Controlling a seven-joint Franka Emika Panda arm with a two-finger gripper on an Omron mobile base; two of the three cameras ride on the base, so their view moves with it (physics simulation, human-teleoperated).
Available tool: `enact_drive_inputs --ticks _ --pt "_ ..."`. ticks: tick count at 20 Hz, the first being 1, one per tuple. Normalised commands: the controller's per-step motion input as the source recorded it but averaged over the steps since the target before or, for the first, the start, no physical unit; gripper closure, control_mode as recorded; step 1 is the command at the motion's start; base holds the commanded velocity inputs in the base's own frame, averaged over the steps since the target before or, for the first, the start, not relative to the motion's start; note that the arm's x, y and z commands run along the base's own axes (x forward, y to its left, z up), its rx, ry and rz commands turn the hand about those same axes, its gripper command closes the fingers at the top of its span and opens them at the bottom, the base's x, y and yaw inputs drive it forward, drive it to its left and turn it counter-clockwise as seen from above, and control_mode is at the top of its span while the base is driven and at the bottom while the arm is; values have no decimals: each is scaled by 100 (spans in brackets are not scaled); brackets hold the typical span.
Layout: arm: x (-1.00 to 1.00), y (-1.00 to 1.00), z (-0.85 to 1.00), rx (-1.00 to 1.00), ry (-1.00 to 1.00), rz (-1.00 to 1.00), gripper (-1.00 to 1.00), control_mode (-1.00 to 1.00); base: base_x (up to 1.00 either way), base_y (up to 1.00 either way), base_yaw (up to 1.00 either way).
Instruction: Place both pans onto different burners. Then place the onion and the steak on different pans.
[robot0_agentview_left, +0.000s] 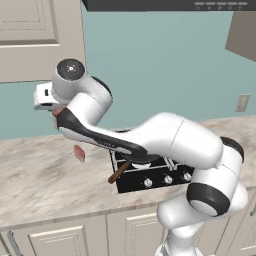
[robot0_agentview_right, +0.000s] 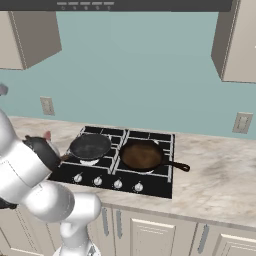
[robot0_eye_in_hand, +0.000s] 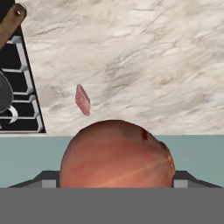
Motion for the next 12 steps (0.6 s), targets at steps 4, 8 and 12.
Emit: enact_drive_inputs --ticks 4,8,12 --pt "-22 -40 26 0 16 2 100 -100 0 0 0" --pt "-4 -48 27 -4 15 3 100 -100 0 0 0" --pt "0 -56 13 -5 11 7 100 -100 0 0 0"
